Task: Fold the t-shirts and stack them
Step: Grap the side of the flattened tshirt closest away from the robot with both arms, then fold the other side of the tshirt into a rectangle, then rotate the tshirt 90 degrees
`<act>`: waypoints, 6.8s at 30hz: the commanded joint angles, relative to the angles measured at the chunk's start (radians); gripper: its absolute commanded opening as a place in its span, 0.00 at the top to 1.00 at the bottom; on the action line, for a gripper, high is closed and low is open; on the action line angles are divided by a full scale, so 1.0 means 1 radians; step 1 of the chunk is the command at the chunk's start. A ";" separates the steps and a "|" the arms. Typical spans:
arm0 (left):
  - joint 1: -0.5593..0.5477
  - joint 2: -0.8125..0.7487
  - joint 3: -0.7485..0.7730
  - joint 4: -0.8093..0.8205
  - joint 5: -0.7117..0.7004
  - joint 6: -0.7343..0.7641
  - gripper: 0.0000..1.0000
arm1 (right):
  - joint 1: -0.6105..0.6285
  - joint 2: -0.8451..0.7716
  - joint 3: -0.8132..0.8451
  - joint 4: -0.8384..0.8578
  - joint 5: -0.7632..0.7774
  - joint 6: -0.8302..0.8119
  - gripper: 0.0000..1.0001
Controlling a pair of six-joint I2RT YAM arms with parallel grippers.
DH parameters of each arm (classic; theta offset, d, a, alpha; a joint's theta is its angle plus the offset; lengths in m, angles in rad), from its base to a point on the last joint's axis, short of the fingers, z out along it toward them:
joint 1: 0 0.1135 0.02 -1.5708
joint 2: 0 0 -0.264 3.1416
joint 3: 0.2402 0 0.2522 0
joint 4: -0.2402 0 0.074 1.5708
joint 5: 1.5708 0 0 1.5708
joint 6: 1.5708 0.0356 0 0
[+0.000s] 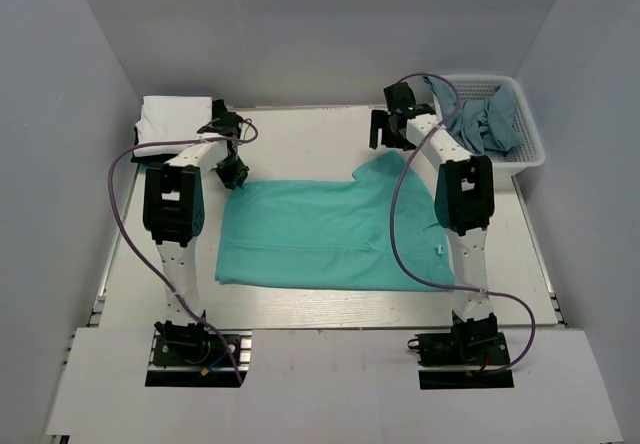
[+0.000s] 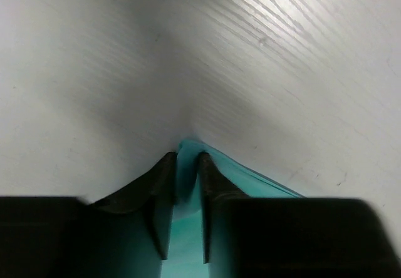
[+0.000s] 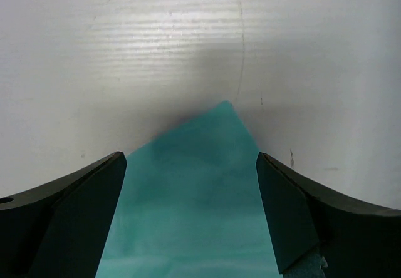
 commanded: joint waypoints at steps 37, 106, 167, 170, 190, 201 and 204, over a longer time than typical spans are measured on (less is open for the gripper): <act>-0.014 -0.329 -0.225 0.033 0.011 0.042 1.00 | -0.012 -0.658 -0.690 0.313 -0.098 -0.008 1.00; -0.135 -0.696 -0.698 -0.281 0.011 -0.171 0.00 | 0.103 -1.086 -1.442 0.045 -0.020 0.489 0.10; -0.092 -0.544 -0.319 -0.304 -0.112 -0.320 1.00 | 0.099 -1.093 -1.475 0.062 -0.049 0.391 0.10; -0.092 -0.584 -0.369 -0.327 -0.159 -0.307 1.00 | 0.097 -1.080 -1.484 0.072 -0.071 0.388 0.10; -0.092 -0.764 -0.483 -0.310 0.007 -0.331 0.00 | 0.100 -1.172 -1.217 -0.115 -0.067 0.313 0.10; -0.219 -0.505 -0.600 -0.097 0.183 -0.256 0.00 | 0.100 -1.089 -1.289 -0.080 -0.133 0.366 0.10; -0.262 -0.523 -0.649 -0.122 0.100 -0.282 0.00 | 0.100 -0.999 -1.309 -0.046 -0.127 0.378 0.10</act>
